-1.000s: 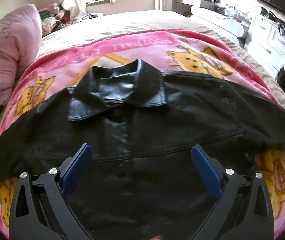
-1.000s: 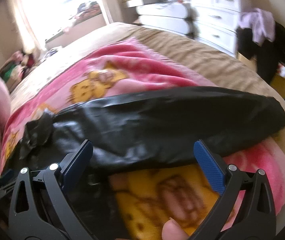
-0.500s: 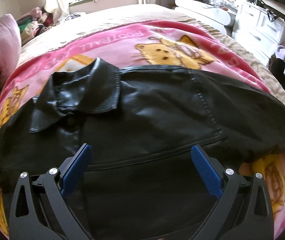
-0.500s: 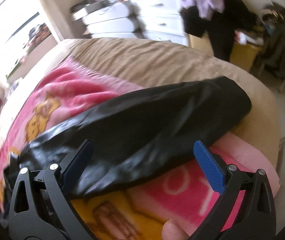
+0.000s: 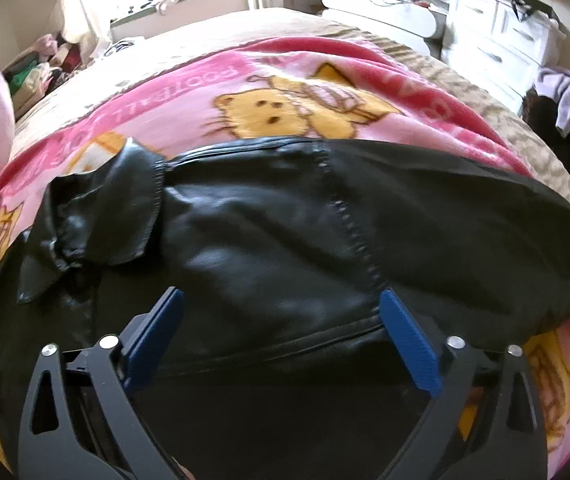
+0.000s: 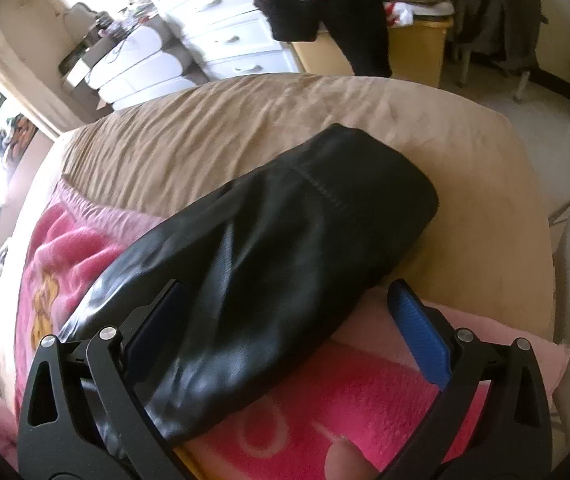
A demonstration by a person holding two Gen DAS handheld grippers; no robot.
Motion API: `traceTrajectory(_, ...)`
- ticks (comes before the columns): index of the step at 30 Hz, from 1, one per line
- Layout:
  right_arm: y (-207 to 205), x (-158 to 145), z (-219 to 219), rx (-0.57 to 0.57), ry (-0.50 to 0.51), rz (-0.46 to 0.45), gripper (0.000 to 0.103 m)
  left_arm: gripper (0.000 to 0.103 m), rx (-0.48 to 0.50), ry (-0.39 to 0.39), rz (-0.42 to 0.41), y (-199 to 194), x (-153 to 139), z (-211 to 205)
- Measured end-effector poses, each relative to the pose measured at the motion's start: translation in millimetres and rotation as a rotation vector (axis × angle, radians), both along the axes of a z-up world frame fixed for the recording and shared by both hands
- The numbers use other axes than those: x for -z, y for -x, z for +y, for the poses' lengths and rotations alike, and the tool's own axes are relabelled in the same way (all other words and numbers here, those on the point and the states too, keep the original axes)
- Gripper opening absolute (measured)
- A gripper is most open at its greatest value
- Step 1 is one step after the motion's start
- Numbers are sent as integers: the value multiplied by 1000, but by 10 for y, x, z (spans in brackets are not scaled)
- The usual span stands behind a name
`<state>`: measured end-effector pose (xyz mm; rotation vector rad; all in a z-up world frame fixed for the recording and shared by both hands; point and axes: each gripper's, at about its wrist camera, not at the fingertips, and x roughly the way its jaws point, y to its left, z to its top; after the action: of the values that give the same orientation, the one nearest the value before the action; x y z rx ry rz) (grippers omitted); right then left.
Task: Fold large clothes
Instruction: 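Lift the sleeve with the right tool and fold it across the jacket body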
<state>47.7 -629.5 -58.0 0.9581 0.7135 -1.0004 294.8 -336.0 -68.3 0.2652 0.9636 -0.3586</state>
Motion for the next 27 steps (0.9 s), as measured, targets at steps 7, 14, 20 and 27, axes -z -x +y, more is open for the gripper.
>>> traceTrajectory(7, 116, 181, -253, 30, -97, -149, 94, 78, 12, 40, 69, -121, 215, -100)
traceTrajectory(14, 2, 86, -241, -53, -43, -247, 21, 79, 31, 122, 86, -160, 177, 11)
traceTrajectory(20, -98, -468, 36, -202, 144, -409, 6, 85, 26, 179, 50, -103, -189, 263)
traceTrajectory(27, -331, -1138, 738, -453, 335, -535, 3, 90, -17, 220, -8, -128, -708, 770)
